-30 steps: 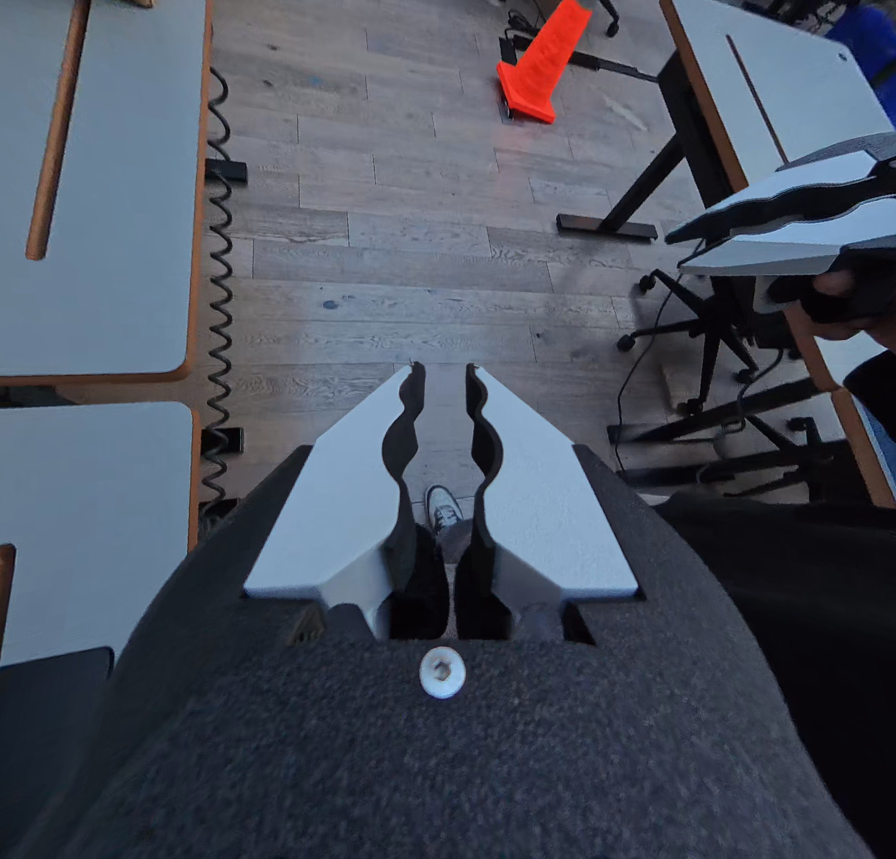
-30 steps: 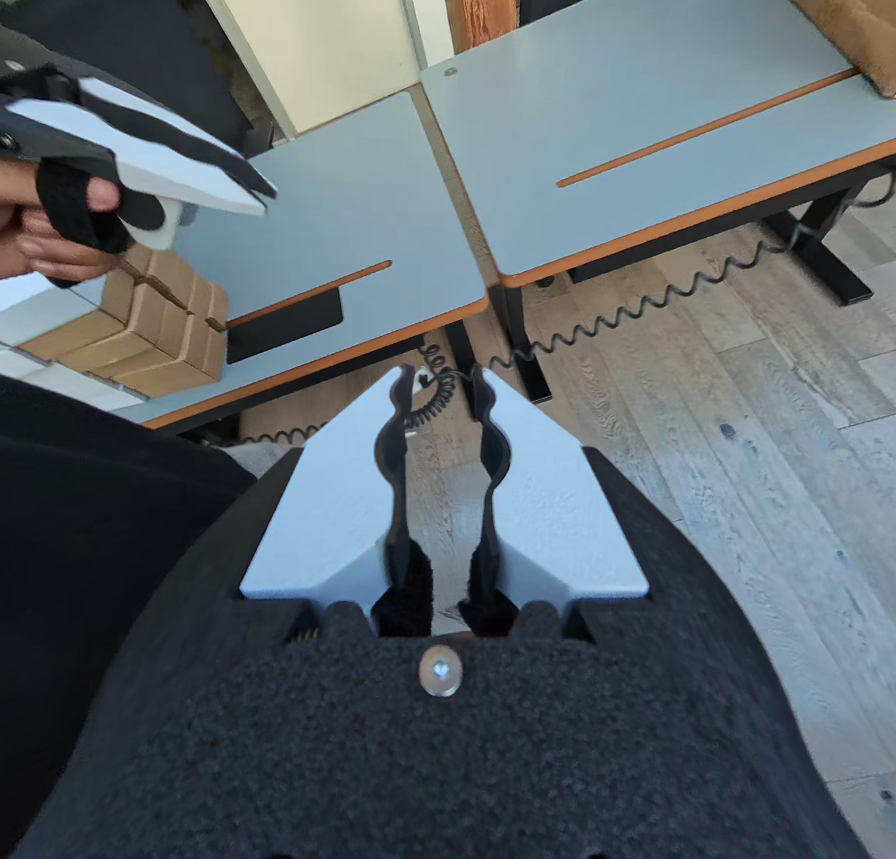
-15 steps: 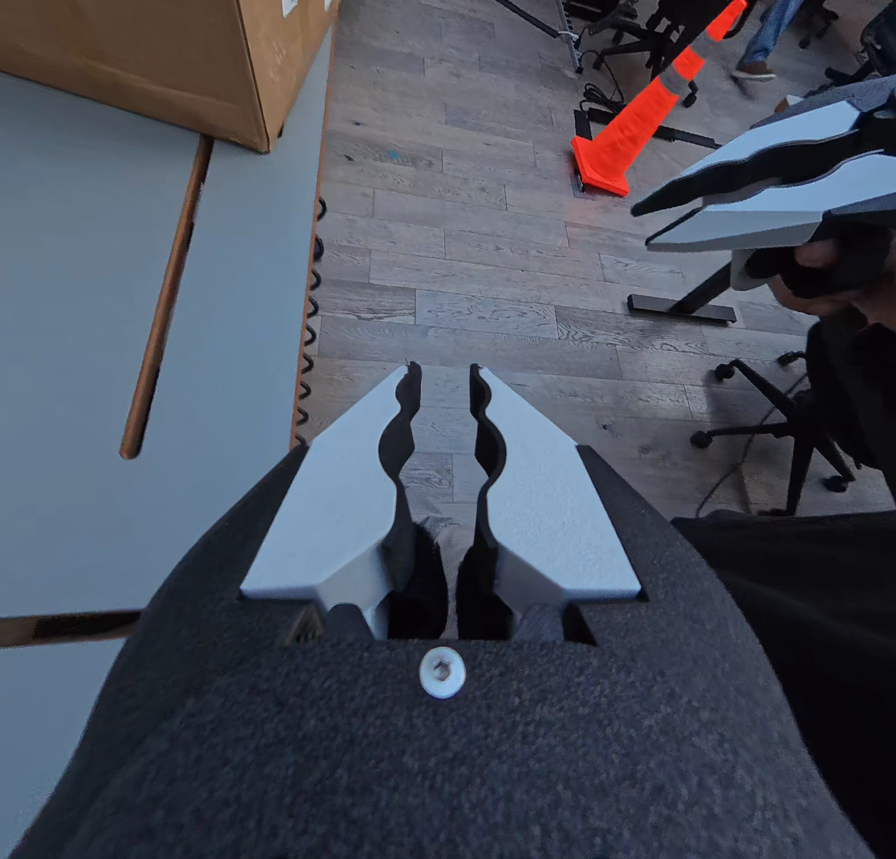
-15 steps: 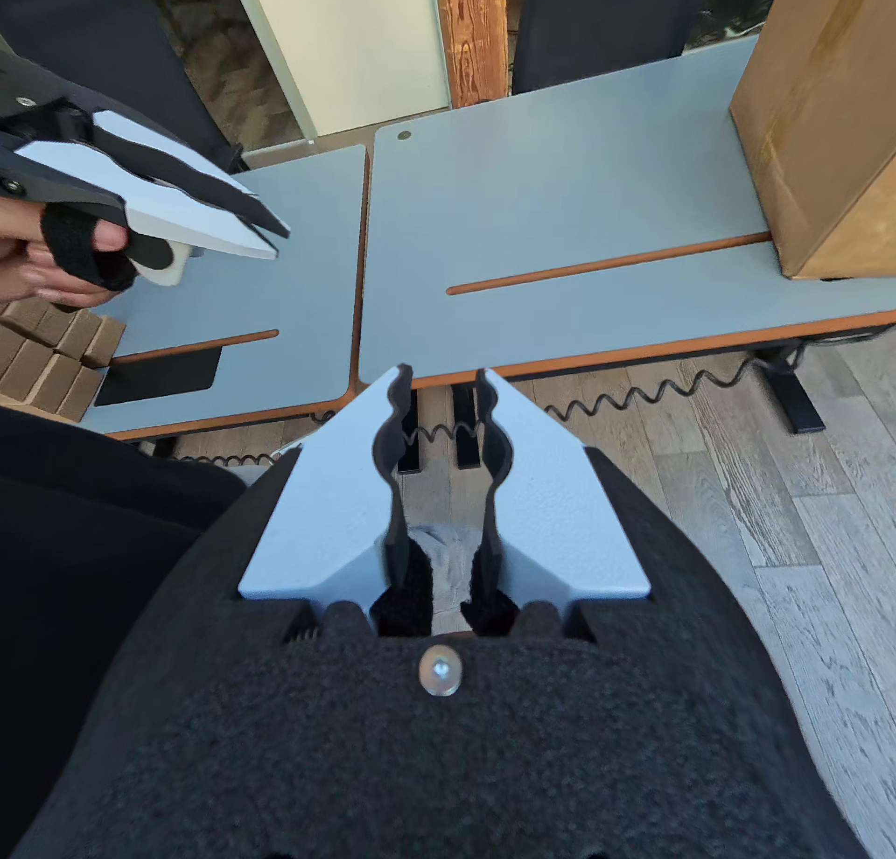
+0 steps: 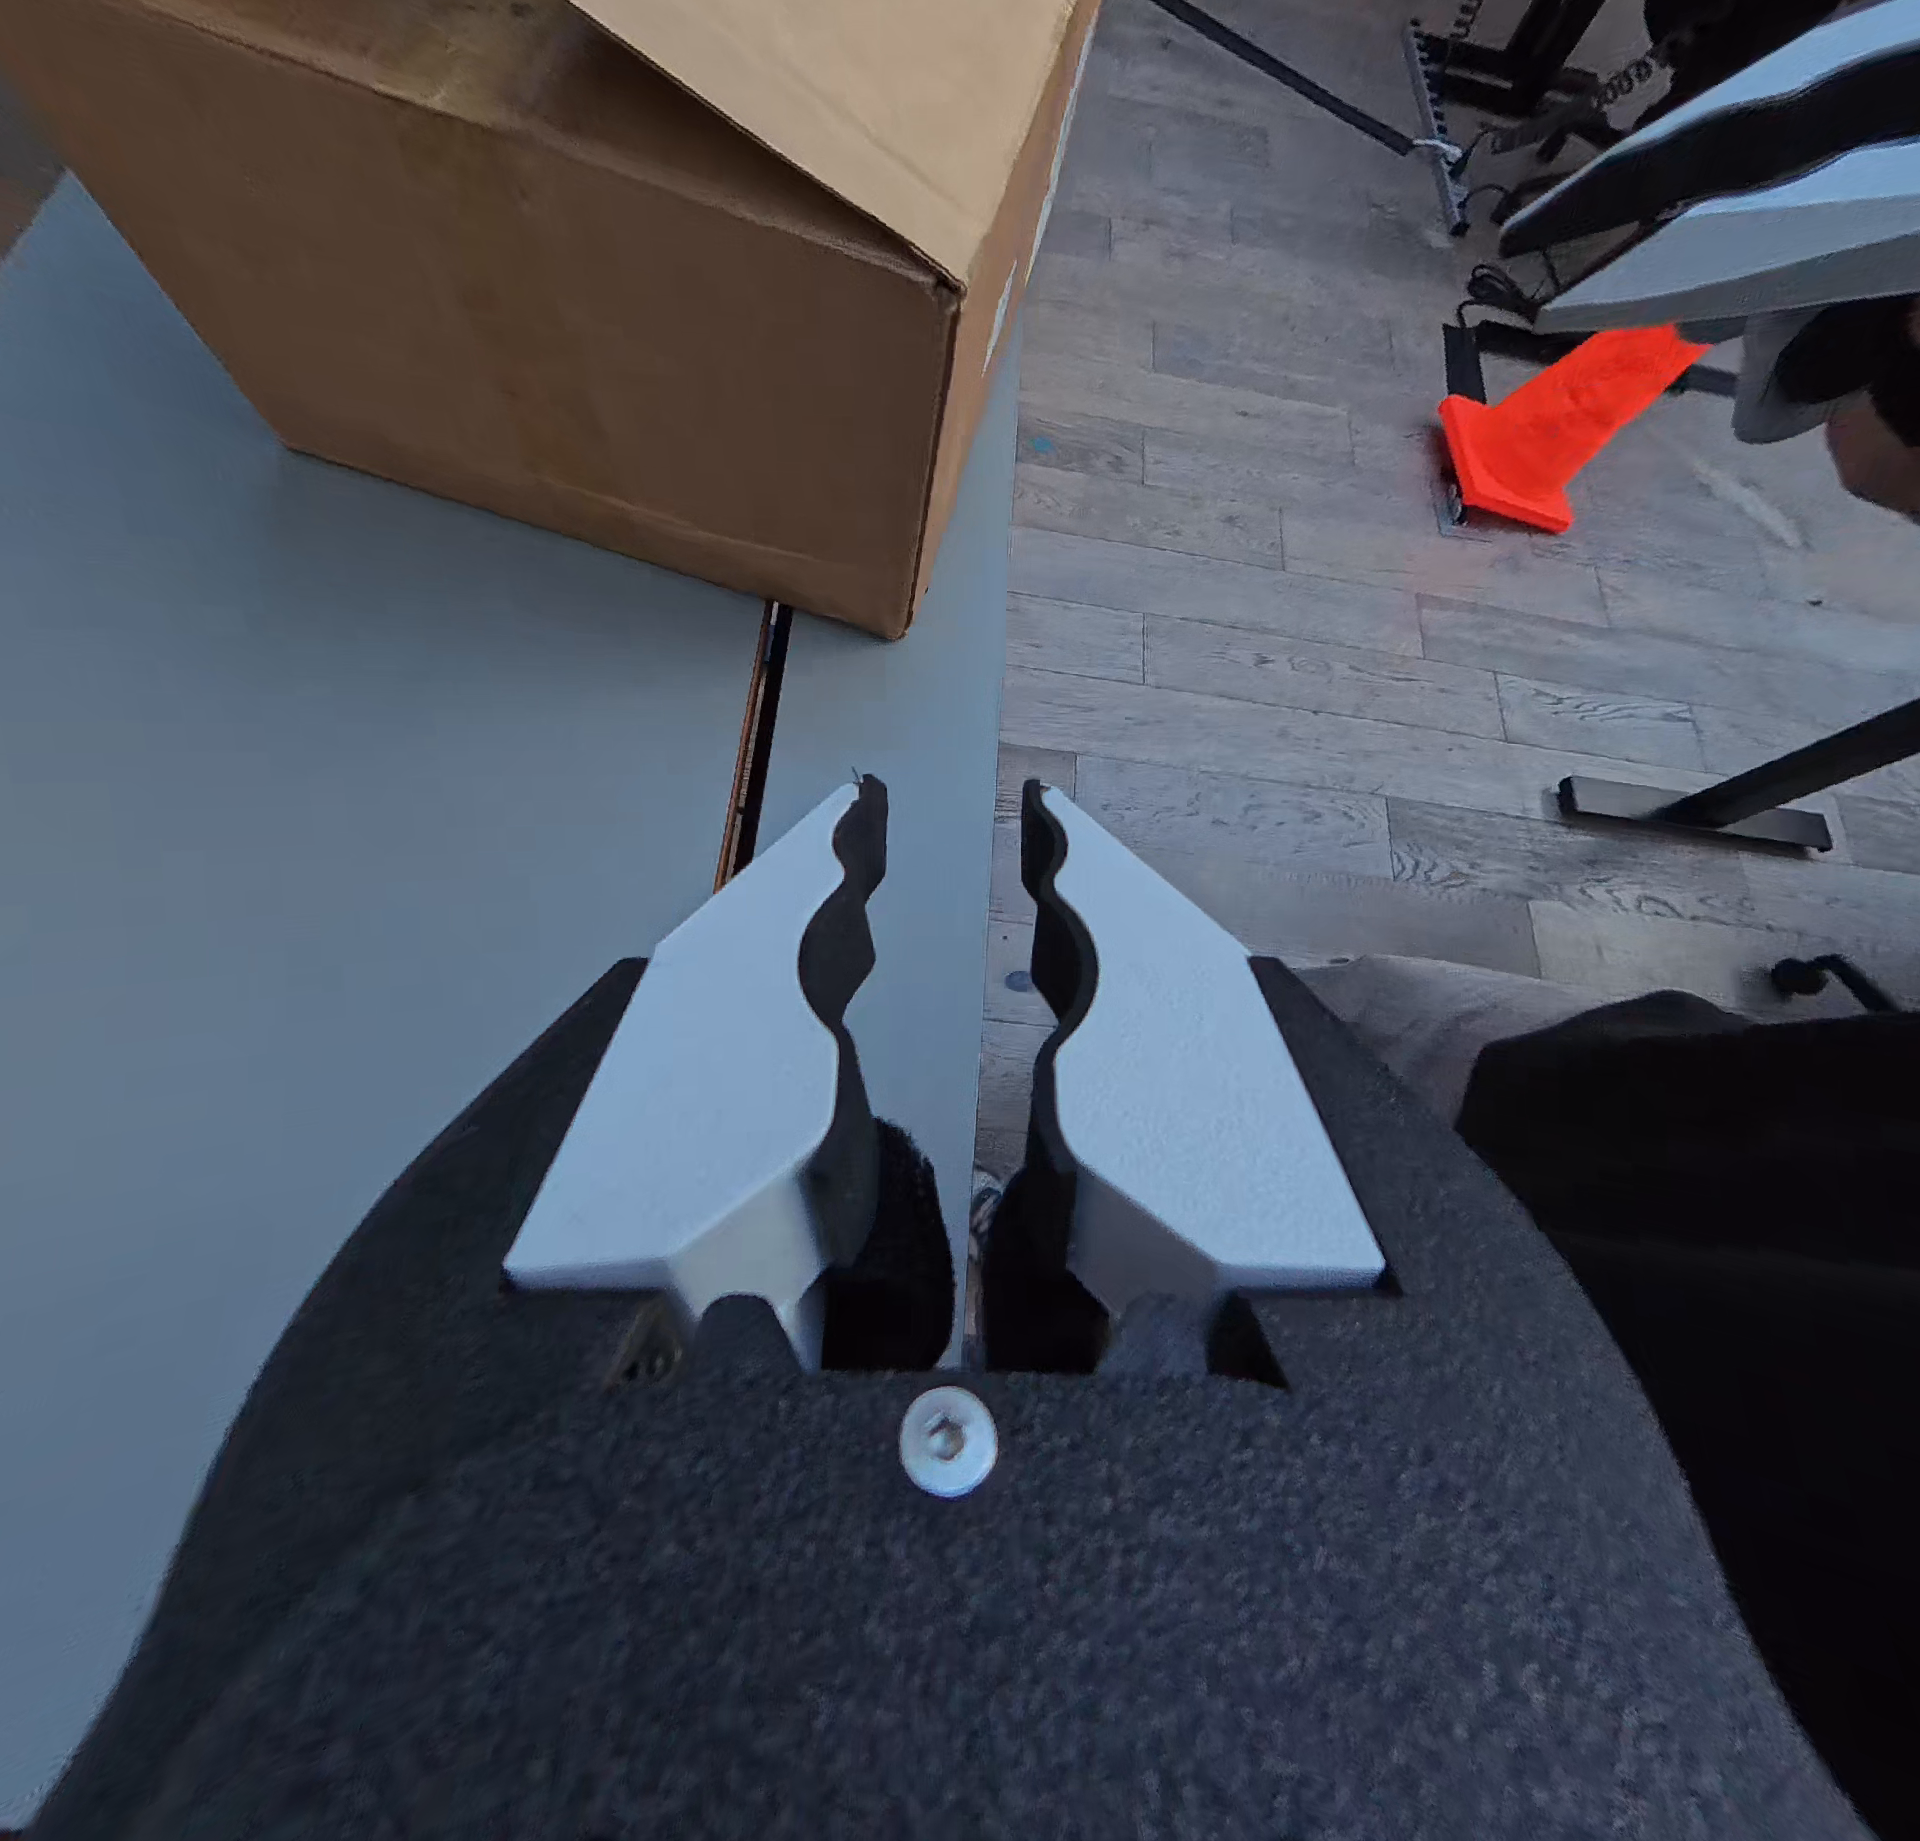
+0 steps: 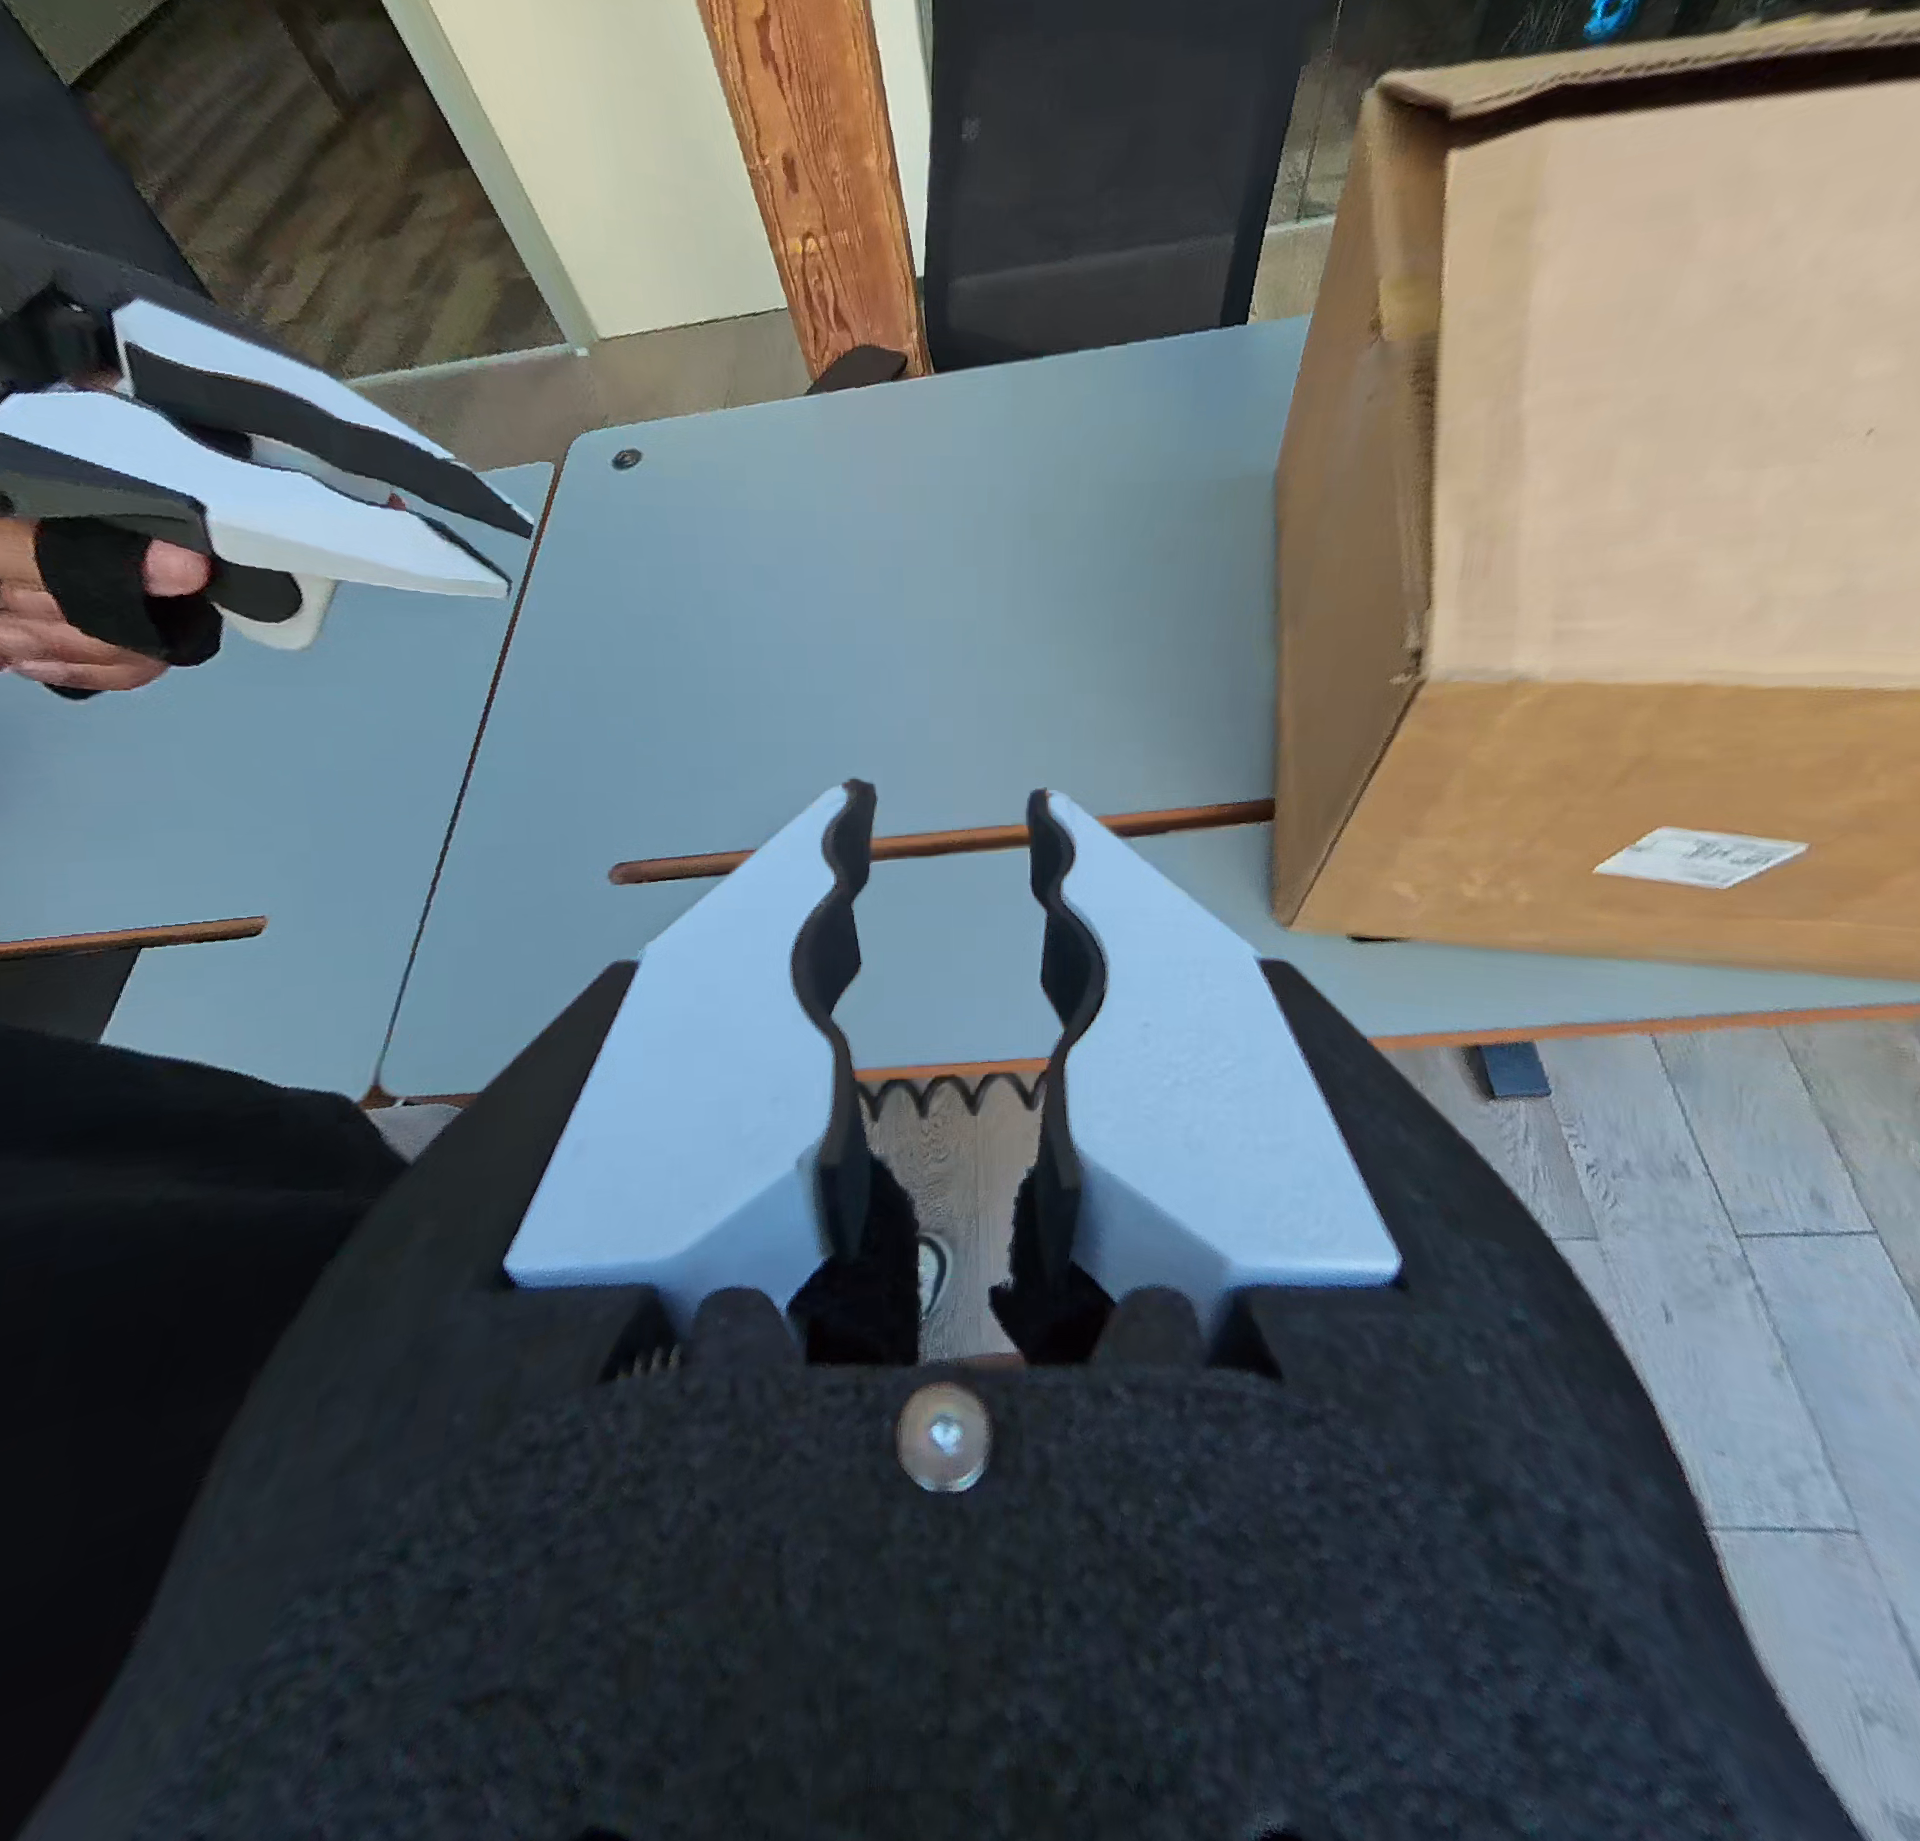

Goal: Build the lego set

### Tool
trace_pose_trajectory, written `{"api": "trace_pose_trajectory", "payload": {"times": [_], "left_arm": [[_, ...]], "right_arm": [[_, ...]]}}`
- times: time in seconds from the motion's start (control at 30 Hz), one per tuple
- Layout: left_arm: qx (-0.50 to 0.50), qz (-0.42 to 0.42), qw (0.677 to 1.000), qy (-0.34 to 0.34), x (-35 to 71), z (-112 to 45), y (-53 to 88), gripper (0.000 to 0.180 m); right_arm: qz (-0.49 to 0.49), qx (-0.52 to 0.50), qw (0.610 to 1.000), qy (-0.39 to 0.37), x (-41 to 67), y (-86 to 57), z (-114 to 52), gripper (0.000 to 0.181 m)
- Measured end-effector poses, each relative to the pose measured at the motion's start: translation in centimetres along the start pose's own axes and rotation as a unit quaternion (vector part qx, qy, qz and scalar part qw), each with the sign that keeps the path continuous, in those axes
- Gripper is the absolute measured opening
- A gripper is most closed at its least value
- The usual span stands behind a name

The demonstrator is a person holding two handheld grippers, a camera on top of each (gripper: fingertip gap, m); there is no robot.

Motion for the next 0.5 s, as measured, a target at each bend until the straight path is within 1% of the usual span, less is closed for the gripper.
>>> {"api": "trace_pose_trajectory", "payload": {"times": [0.1,0.2,0.33,0.37,0.5], "left_arm": [[-0.019,0.032,0.999,-0.012,2.4,-3.0,2.3,0.025],[-0.014,0.063,0.997,-0.044,5.8,-7.2,5.4,0.027],[0.001,0.107,0.993,-0.056,10.6,-15.3,11.1,0.040],[-0.001,0.128,0.990,-0.062,11.9,-17.7,12.6,0.045],[-0.032,0.248,0.962,-0.106,17.1,-25.3,17.6,0.049]], "right_arm": [[0.026,-0.004,1.000,0.001,2.1,-4.5,-3.9,0.031],[0.022,0.011,1.000,-0.006,4.4,-9.5,-7.5,0.035],[0.018,0.017,1.000,-0.008,6.8,-18.6,-12.0,0.040],[0.018,0.018,1.000,-0.007,7.3,-21.2,-13.0,0.041],[0.018,0.033,0.999,0.007,9.4,-31.1,-16.7,0.044]]}}
Point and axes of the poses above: each gripper's, where its closed fingertips meet, z back along the fingers, x out of its top, y = z × x across the jaws, the point moved 4 cm from there along z, back along the fingers, and after that the axes turned 13 degrees about -x, right-handed, at the moved point
